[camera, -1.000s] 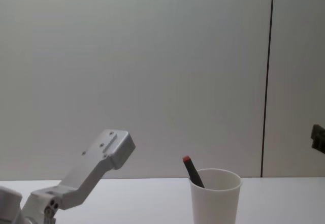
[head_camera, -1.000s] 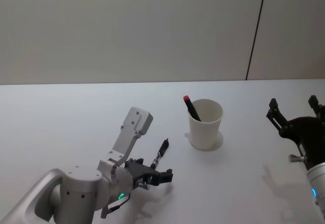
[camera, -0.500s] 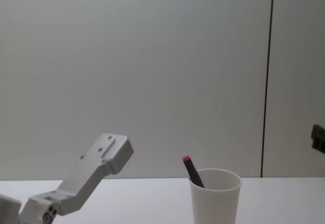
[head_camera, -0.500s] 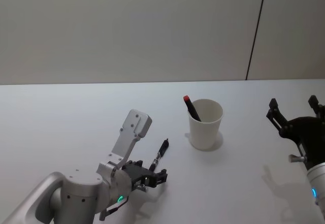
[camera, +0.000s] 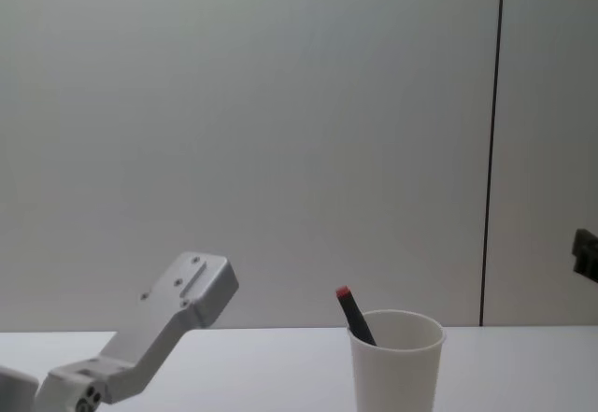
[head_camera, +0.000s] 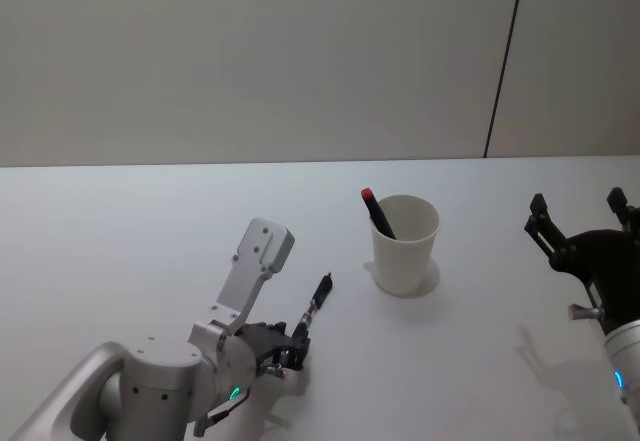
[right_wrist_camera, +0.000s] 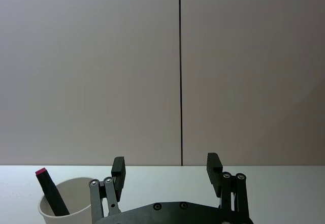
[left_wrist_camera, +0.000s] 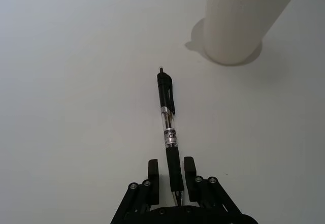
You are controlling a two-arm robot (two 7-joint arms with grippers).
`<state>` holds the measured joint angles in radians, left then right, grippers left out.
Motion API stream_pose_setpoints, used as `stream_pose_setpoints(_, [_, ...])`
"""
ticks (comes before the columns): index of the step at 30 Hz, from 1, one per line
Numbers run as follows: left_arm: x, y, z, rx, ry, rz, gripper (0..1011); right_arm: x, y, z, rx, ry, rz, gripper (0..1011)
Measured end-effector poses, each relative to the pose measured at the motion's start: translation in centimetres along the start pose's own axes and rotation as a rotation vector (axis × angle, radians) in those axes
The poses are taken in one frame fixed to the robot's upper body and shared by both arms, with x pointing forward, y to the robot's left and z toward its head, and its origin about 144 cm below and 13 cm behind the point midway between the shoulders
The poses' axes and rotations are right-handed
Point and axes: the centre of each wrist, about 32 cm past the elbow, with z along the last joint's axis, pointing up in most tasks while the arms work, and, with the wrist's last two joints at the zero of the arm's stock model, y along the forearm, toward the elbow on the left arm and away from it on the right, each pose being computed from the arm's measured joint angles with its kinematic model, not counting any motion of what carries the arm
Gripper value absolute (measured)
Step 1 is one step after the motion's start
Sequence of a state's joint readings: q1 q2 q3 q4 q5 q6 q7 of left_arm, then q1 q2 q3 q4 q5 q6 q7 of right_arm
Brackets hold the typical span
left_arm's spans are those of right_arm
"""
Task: Place the pen into the pen holder.
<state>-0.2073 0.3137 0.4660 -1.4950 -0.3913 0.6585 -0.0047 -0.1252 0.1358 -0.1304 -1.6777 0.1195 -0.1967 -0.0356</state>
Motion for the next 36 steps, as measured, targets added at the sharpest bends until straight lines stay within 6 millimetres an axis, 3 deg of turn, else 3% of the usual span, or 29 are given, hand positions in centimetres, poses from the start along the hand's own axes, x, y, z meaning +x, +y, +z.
stream_pose_setpoints(3, [0.01, -0.15, -0.05, 0.01, -0.001, 0.004, 248, 0.0, 0.0, 0.0, 0.0, 0.0, 0.0, 1001])
stream_pose_setpoints(9, [-0.02, -0.36, -0.01, 0.023, -0.005, 0.009, 112, 0.0, 0.0, 0.0, 0.0, 0.0, 0.0, 1002])
stream_pose_setpoints(36, [-0.52, -0.23, -0.52, 0.002, -0.053, 0.072, 112, 0.0, 0.0, 0.0, 0.0, 0.0, 0.0, 1002])
